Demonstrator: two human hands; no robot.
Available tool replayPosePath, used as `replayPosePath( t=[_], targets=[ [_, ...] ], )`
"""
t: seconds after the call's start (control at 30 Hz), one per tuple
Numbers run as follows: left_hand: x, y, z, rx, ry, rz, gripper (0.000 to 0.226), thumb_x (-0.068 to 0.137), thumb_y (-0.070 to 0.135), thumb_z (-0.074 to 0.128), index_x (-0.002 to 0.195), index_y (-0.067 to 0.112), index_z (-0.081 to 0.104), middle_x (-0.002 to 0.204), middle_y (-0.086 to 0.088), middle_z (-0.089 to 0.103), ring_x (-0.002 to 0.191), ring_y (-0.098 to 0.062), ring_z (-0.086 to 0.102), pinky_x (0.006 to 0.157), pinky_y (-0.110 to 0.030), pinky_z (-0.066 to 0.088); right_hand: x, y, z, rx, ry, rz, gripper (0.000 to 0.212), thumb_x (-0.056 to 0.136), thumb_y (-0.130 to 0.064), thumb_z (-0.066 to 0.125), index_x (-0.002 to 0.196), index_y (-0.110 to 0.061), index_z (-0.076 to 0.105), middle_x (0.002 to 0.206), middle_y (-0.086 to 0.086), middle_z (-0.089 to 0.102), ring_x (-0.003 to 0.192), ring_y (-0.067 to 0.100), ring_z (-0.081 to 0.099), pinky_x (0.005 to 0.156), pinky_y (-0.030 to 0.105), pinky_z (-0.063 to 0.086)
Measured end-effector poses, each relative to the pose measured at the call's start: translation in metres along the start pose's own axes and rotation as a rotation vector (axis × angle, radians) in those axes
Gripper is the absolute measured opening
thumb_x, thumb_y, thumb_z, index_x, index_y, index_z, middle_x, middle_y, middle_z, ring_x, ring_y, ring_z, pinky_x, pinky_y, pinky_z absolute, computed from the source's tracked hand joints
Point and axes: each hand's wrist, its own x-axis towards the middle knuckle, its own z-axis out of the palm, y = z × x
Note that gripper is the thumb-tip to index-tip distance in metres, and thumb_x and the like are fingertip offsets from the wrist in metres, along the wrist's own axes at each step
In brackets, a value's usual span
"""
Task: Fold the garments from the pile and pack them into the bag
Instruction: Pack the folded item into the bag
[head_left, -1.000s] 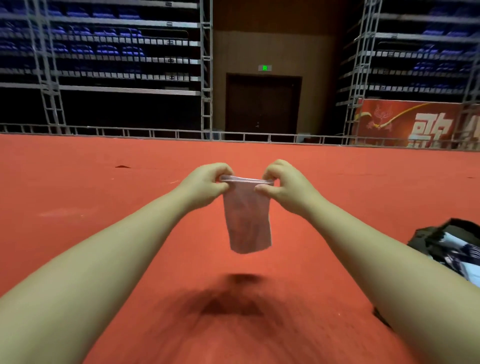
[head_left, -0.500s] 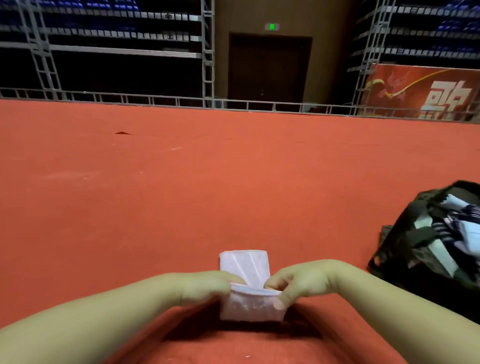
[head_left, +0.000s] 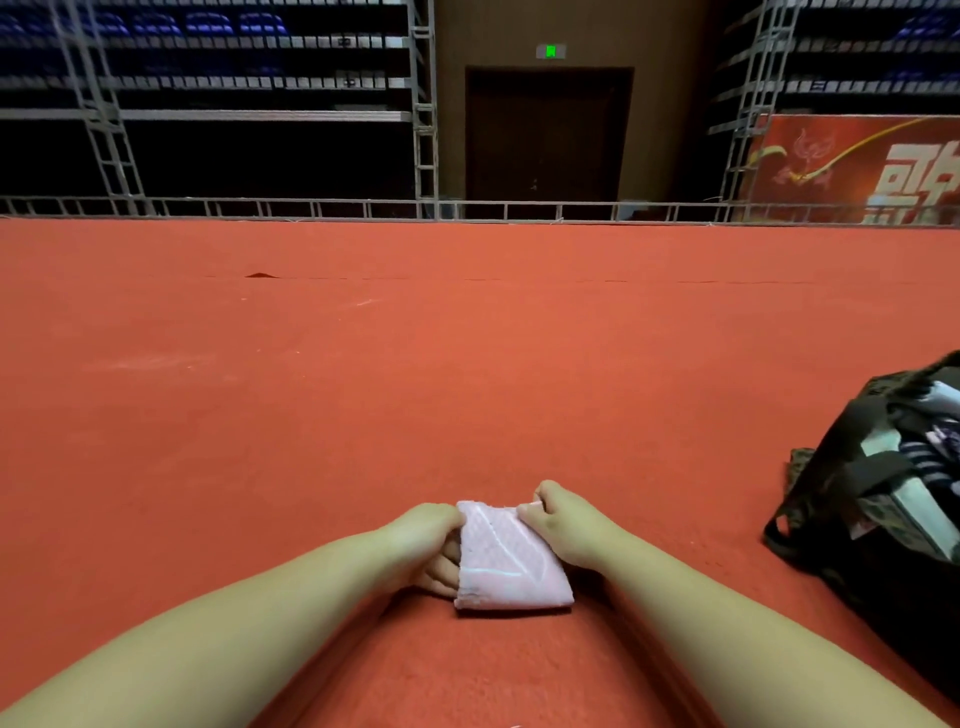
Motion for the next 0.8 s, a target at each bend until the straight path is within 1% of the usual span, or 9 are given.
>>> replayPosePath(
  t=[0.07,0.13,0.2,0.27,0.33,0.47,0.57,0.7,0.8],
  targets=[
    [-0.002,-0.001,-0.001,0.141,0.031,0.042,0.028,0.095,0.022,0.033,0.09,0.01,0.057,0.072,-0.005,0.063,0.054,-0.016,0.062,0.055,-0.027,0.051,0.006,-0.005,0.005,-0.027,-0.007,0.075,0.022,0.097,-0.037,0.045,0.095,-0.015,0.041,0.098,0.007,0.058,0.084,0.022,0.049,0.067,0.032,0.032],
    [-0.001,-0.002,-0.005,0.258,0.159,0.186,0.013,0.094,0.024,0.044,0.102,0.016,0.05,0.082,-0.002,0.061,0.061,-0.015,0.061,0.06,-0.027,0.049,0.012,-0.007,0.011,-0.07,-0.015,0.111,0.025,0.097,-0.037,0.043,0.103,-0.013,0.043,0.11,0.012,0.061,0.096,0.028,0.055,0.073,0.033,0.036],
    [0.001,-0.011,-0.015,0.529,0.303,0.454,0.038,0.089,0.033,0.054,0.125,0.021,0.046,0.116,-0.001,0.056,0.099,-0.016,0.059,0.086,-0.025,0.044,0.017,-0.007,0.015,-0.129,-0.007,0.133,0.03,0.096,-0.038,0.043,0.109,-0.011,0.044,0.116,0.011,0.061,0.105,0.031,0.057,0.077,0.035,0.039],
    [-0.006,-0.018,-0.016,0.963,0.188,0.675,0.057,0.086,0.055,0.046,0.136,0.029,0.044,0.15,0.002,0.032,0.14,-0.015,0.026,0.113,-0.027,0.019,0.018,-0.007,0.019,-0.135,0.01,0.165,0.031,0.095,-0.04,0.045,0.109,-0.012,0.043,0.114,0.009,0.061,0.104,0.031,0.058,0.075,0.035,0.04],
    [-0.01,-0.025,-0.013,1.219,-0.043,0.641,0.062,0.089,0.06,0.041,0.144,0.036,0.032,0.159,0.009,0.01,0.146,-0.01,-0.004,0.118,-0.038,-0.003,0.014,-0.005,0.018,-0.137,0.056,0.189,0.034,0.092,-0.044,0.048,0.109,-0.015,0.042,0.108,0.005,0.061,0.1,0.029,0.059,0.072,0.034,0.04],
    [-0.006,-0.038,-0.01,1.202,-0.125,0.531,0.075,0.087,0.058,0.052,0.149,0.04,0.015,0.157,0.015,-0.007,0.14,-0.002,-0.022,0.115,-0.042,-0.017,-0.01,0.009,0.007,0.001,0.115,-0.129,0.044,0.078,-0.057,0.048,0.104,-0.023,0.056,0.103,-0.005,0.053,0.096,0.015,0.053,0.088,0.036,0.044],
    [-0.004,-0.04,-0.013,1.169,-0.121,0.525,0.073,0.086,0.059,0.052,0.148,0.041,0.017,0.158,0.016,-0.005,0.139,0.001,-0.02,0.116,-0.043,-0.016,-0.04,0.02,-0.002,-0.084,0.033,-0.4,0.046,0.074,-0.065,0.05,0.093,-0.027,0.069,0.124,-0.009,0.056,0.117,0.005,0.045,0.1,0.027,0.033],
    [-0.005,-0.035,-0.015,1.13,-0.137,0.517,0.061,0.092,0.054,0.046,0.147,0.04,0.024,0.158,0.015,-0.001,0.142,-0.002,-0.016,0.116,-0.042,-0.015,-0.054,0.029,-0.004,-0.243,-0.009,-0.478,0.057,0.07,-0.068,0.053,0.111,-0.032,0.069,0.13,-0.017,0.057,0.124,-0.001,0.029,0.102,0.022,0.018],
    [-0.005,-0.033,-0.013,1.08,-0.136,0.514,0.054,0.095,0.05,0.044,0.145,0.04,0.028,0.158,0.015,0.003,0.143,-0.002,-0.013,0.116,-0.042,-0.014,-0.053,0.03,0.0,-0.276,0.07,-0.498,0.042,0.078,-0.057,0.052,0.104,-0.029,0.071,0.116,-0.015,0.066,0.121,0.011,0.049,0.101,0.03,0.031]
  ],
)
